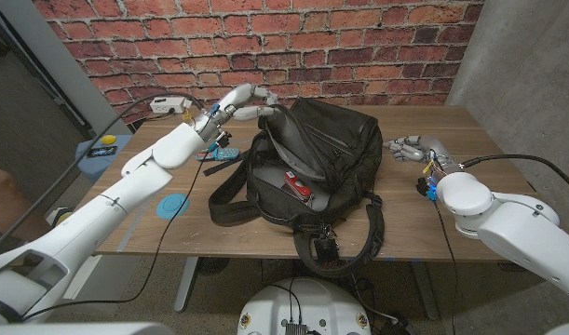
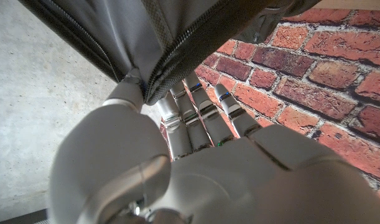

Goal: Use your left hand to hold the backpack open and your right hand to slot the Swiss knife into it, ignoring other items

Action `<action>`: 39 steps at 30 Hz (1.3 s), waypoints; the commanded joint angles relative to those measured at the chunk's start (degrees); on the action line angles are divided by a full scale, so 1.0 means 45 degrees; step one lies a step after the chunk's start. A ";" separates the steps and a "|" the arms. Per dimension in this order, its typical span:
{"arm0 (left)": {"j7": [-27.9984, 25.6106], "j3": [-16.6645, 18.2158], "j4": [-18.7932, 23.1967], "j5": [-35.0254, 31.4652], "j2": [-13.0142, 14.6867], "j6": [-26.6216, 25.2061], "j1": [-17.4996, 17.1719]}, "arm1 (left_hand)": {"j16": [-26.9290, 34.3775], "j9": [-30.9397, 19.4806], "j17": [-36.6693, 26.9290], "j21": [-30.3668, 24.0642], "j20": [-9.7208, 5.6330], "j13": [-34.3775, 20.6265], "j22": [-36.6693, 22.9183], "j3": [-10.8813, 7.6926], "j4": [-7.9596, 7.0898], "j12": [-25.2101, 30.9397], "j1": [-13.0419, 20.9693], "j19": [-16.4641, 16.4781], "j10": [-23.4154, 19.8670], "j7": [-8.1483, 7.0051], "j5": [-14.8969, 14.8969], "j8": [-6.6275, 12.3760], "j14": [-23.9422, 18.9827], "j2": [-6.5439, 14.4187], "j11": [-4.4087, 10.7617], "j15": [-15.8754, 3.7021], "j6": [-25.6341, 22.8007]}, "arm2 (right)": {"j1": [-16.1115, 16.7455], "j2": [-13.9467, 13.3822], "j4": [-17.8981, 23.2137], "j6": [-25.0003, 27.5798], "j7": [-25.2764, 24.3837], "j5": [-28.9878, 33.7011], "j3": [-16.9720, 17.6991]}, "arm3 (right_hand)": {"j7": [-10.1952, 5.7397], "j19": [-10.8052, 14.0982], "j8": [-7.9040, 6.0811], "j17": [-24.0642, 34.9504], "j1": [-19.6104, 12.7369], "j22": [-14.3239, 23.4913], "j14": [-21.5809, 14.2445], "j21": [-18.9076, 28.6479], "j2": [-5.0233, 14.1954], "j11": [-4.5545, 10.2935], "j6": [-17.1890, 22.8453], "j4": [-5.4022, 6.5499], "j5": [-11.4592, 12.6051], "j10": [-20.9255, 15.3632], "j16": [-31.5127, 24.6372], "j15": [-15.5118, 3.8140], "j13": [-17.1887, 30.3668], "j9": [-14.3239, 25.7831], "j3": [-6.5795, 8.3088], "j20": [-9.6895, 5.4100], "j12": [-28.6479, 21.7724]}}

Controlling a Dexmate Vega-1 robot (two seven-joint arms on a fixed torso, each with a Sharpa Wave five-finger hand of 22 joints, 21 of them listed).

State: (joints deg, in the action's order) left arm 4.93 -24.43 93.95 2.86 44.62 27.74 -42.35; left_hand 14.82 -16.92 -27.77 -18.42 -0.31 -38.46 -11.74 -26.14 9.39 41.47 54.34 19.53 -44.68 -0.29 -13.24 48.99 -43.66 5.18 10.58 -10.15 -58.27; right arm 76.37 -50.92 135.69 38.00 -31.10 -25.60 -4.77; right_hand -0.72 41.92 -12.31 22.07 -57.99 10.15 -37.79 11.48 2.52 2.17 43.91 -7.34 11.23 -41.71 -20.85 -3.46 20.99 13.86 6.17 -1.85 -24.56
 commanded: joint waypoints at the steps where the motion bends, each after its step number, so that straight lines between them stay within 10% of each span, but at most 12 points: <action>1: 0.1421 -0.0225 0.0063 0.0029 0.0555 0.0036 0.0494 | -0.0060 -0.0056 -0.0009 -0.0026 0.0019 -0.0066 -0.0012 -0.0008 -0.0091 -0.0011 -0.0037 -0.0081 0.0070 -0.0019 0.0056 0.0021 0.0104 0.0032 0.0102 0.0003 0.0085 | -0.0256 0.0238 -0.0660 -0.0503 0.0130 0.0073 -0.0126 | -0.0019 0.0039 -0.0059 0.0031 -0.0005 0.0032 0.0031 0.0118 0.0098 -0.0017 0.0025 -0.0056 -0.0040 -0.0026 -0.0062 -0.1094 -0.0004 -0.0014 -0.0010 -0.0119 0.0004; 39: 0.4968 -0.0485 0.0973 0.0308 0.2384 -0.1437 0.1608 | -0.0453 -0.0366 -0.0055 0.0071 0.0146 0.0022 -0.0010 -0.0012 -0.0233 -0.0377 -0.0264 -0.0442 0.0758 -0.0182 0.0269 0.0023 0.0934 0.0390 0.0135 0.0044 0.0995 | -0.0882 0.1041 -0.1438 -0.1500 -0.0072 -0.0284 -0.0479 | 0.0005 -0.0019 -0.0033 0.0019 0.0079 0.0029 0.0140 0.0101 0.0173 -0.0080 -0.0018 -0.0039 -0.0086 0.0034 -0.0025 -0.1030 -0.0013 -0.0026 -0.0026 -0.0076 0.0086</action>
State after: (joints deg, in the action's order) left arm 22.91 -26.25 98.36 3.32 53.79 22.28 -37.17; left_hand 13.09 -18.19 -27.77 -18.19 0.60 -38.36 -11.74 -25.90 8.66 39.81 53.09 17.80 -41.21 -1.03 -12.06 48.76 -39.66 6.22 11.15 -10.05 -54.03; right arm 73.76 -47.51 130.20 33.07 -31.08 -26.38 -6.09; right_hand -0.72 41.92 -12.31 22.07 -57.53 10.15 -37.58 11.48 2.97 2.17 43.91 -7.34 11.02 -41.71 -20.85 -3.67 20.69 13.58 6.17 -1.84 -24.34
